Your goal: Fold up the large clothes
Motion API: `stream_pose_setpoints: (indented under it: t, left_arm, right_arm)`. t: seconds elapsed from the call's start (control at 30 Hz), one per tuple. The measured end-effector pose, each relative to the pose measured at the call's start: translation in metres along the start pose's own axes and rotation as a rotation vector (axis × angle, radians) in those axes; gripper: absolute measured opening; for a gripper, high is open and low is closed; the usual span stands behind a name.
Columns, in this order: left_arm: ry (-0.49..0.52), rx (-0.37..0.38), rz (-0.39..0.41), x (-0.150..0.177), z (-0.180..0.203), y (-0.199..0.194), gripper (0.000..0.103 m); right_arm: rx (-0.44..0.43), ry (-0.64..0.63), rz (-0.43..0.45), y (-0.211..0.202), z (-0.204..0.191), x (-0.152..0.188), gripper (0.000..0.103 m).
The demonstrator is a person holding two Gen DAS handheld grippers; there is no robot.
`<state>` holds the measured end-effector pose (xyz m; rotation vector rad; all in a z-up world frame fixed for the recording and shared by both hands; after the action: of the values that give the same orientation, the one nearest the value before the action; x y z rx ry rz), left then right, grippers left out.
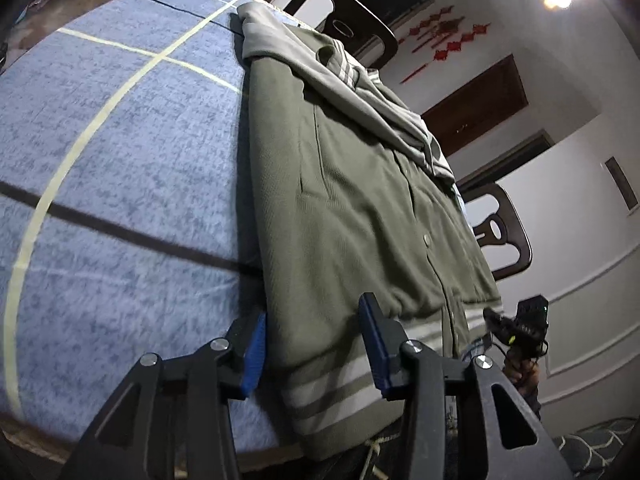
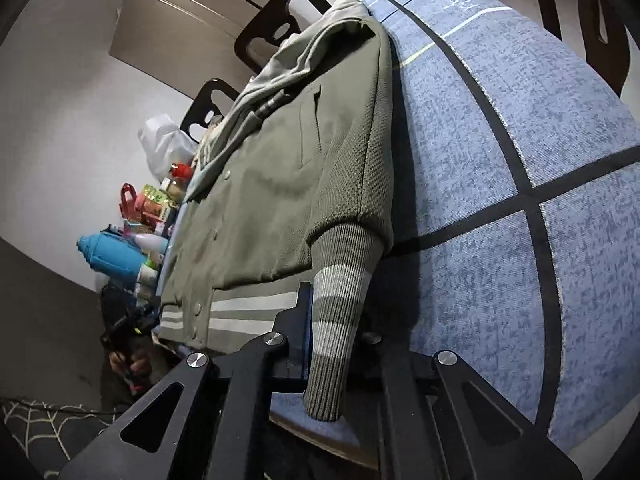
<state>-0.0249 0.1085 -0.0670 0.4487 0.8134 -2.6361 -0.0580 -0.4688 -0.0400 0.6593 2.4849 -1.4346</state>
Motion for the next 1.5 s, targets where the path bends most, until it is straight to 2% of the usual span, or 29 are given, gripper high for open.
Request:
stream_pose_setpoints:
  t: [0.23,0.3,0.37,0.5,0.57,0.73,1.0,1.13,1.3,1.47,1.5]
  left_arm:
    - [-0.009,0.041,-0.027,0.001,0.004,0.004,0.045]
    - [0.012,0.047,-0.006,-0.003,0.009,0.004,0.02]
    - [0.023,0.057,0.04,-0.007,0.016,0.001,0.014]
    - [0.074,0.121,0.162,-0.025,0.038,-0.011,0.012]
    - [0.101,0.155,0.232,-0.042,0.052,-0.018,0.011]
    - [0.168,0.174,0.361,-0.101,0.081,-0.027,0.011]
    - [0.141,0.166,0.458,-0.205,0.077,-0.024,0.011]
    - [0.096,0.151,0.465,-0.265,0.064,-0.004,0.011]
    - [0.019,0.089,0.453,-0.335,0.031,0.036,0.011]
    - [-0.14,-0.003,0.374,-0.392,-0.034,0.096,0.011]
    - [-0.161,-0.024,0.354,-0.4,-0.047,0.109,0.011]
  right_arm:
    - [-0.023,-0.004,0.04,-0.012,-0.005,-0.008,0.006]
    - [-0.037,-0.002,0.05,-0.015,-0.009,-0.01,0.006]
    - [-0.05,0.006,0.069,-0.018,-0.013,-0.012,0.006]
    - [-0.117,0.019,0.157,-0.036,-0.029,-0.027,0.006]
    - [-0.133,0.007,0.203,-0.043,-0.043,-0.041,0.006]
    - [-0.163,-0.007,0.298,-0.056,-0.072,-0.096,0.006]
    - [-0.166,0.012,0.344,-0.047,-0.107,-0.202,0.006]
    - [-0.141,0.03,0.324,-0.021,-0.118,-0.261,0.006]
    - [-0.097,0.116,0.262,0.039,-0.112,-0.34,0.006]
    - [-0.001,0.205,0.141,0.125,-0.093,-0.395,0.007]
    - [0.015,0.215,0.121,0.141,-0.089,-0.402,0.011]
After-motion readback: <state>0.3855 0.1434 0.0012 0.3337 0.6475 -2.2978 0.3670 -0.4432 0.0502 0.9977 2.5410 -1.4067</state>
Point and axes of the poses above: each gripper's, at about its wrist camera, not at the fingertips, and y roughly the way its jaws point, z to its right, x to its underside, the point moved 2 cm from there along y, roughly the way its jaws point, and after that the axes turned 14 degrees about x, right-handed, at the moved point
